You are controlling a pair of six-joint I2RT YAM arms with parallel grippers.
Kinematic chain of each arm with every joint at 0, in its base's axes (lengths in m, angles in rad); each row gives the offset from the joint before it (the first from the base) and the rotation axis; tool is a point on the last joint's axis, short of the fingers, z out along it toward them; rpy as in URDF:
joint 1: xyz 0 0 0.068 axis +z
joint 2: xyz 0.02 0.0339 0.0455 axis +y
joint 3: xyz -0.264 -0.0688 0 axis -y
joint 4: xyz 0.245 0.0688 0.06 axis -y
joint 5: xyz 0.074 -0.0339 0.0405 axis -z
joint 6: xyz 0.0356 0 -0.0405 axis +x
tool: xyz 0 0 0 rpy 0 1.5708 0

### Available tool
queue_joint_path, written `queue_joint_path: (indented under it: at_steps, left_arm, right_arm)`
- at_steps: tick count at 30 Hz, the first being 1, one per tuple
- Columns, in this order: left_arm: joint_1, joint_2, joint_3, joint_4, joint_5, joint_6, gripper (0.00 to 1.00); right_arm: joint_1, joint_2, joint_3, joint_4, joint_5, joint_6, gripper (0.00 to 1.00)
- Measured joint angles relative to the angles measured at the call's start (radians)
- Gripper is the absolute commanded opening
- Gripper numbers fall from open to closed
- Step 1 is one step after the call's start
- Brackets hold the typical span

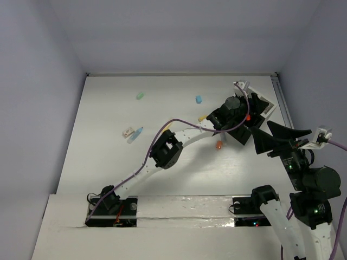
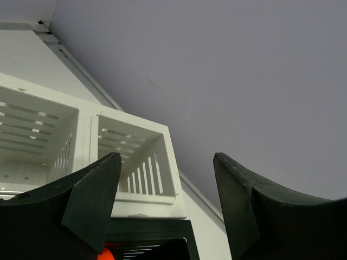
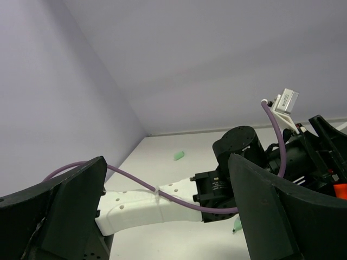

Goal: Sort the stationery into containers
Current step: Place the stapler in the storage box.

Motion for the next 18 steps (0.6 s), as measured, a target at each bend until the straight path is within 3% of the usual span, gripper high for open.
queue_joint_path:
  at_steps: [10,15,18]
  left_arm:
    - [0.000,-0.012,-0.025,0.035,-0.011,0.030,0.72]
    - [0.008,-0.146,-0.232,0.031,-0.017,0.105,0.73]
    - [0.018,-0.326,-0.453,0.038,-0.039,0.162,0.76]
  right_arm:
    - [0.011,0.000,-0.001,-0.001,0.001,-0.002,1.00]
    - [0.011,0.000,-0.001,-0.001,0.002,-0.008,1.00]
    - [0.012,0.000,-0.001,-0.001,0.005,-0.013,1.00]
